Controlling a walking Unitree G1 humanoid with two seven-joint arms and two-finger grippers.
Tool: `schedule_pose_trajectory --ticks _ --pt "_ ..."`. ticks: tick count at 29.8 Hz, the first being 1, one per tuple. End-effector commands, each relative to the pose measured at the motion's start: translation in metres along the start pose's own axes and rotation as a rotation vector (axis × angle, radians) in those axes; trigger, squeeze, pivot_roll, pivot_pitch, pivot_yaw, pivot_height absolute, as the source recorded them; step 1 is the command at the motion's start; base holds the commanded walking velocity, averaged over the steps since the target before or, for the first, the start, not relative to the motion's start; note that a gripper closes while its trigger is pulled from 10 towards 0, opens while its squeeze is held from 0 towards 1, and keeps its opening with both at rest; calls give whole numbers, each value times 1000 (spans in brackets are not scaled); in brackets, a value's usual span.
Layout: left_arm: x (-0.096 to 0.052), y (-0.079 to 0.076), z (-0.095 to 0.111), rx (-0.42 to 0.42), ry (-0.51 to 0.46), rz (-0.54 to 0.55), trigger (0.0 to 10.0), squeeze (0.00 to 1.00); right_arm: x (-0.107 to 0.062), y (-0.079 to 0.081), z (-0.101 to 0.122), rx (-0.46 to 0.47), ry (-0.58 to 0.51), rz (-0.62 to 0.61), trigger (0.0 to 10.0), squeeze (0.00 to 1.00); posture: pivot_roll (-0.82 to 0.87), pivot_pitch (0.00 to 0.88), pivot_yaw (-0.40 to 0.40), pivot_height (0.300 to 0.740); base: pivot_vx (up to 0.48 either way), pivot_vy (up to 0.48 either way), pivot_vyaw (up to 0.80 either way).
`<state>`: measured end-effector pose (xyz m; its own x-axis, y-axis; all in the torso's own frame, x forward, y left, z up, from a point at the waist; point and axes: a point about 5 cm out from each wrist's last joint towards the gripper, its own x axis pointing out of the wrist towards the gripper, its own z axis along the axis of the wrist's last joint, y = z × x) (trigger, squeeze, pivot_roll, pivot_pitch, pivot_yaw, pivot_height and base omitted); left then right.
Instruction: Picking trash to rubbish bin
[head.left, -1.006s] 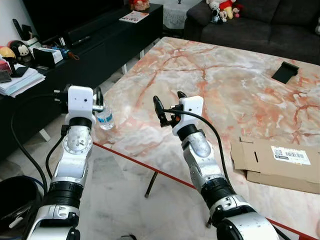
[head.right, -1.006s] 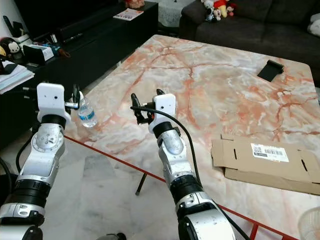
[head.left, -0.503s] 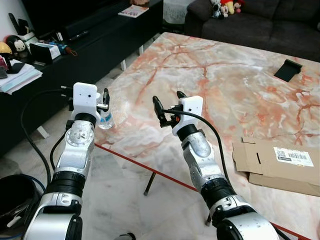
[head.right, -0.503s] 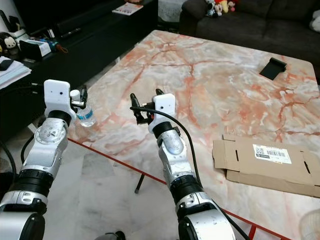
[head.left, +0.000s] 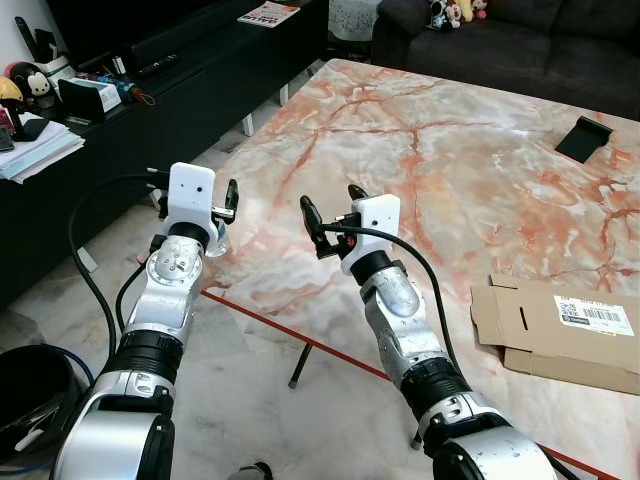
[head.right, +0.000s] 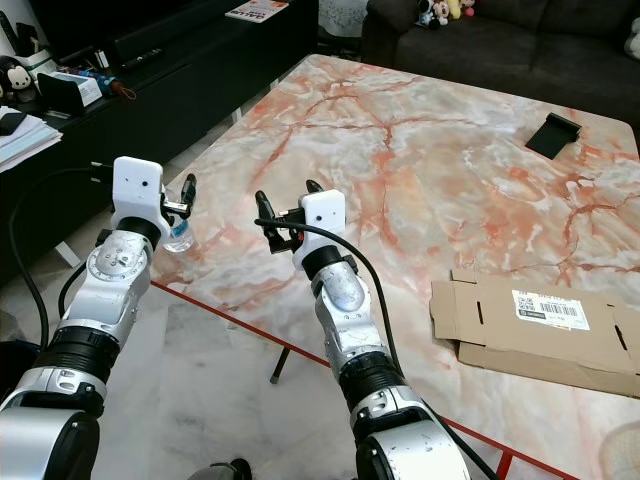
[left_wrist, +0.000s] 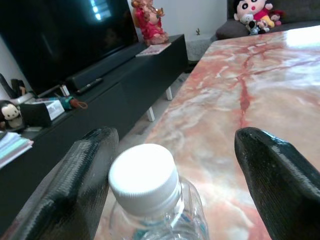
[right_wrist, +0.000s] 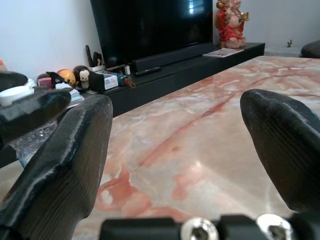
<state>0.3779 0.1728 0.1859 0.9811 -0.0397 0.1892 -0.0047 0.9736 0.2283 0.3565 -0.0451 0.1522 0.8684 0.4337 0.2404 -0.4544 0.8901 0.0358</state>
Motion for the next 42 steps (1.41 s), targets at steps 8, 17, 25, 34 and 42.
schedule_pose_trajectory --ticks 8,17,25,34,42 --pt "-2 8 0 -25 -15 68 10000 0 1 9 0 8 -1 32 10000 0 121 130 -25 740 0 0 0" --pt "-1 18 -1 -13 -13 98 10000 0 0 9 -1 7 -1 33 10000 0 119 129 -24 740 0 0 0" --pt "-2 19 -4 -35 4 115 4784 0 0 8 -1 2 2 33 10000 0 119 129 -26 740 0 0 0" --pt "-2 20 -6 -36 15 119 5490 0 1 9 0 4 0 34 10000 0 119 126 -25 740 0 0 0" --pt "-2 19 -7 -44 17 122 2039 0 1 8 0 1 0 33 10000 0 118 124 -28 740 0 0 0"
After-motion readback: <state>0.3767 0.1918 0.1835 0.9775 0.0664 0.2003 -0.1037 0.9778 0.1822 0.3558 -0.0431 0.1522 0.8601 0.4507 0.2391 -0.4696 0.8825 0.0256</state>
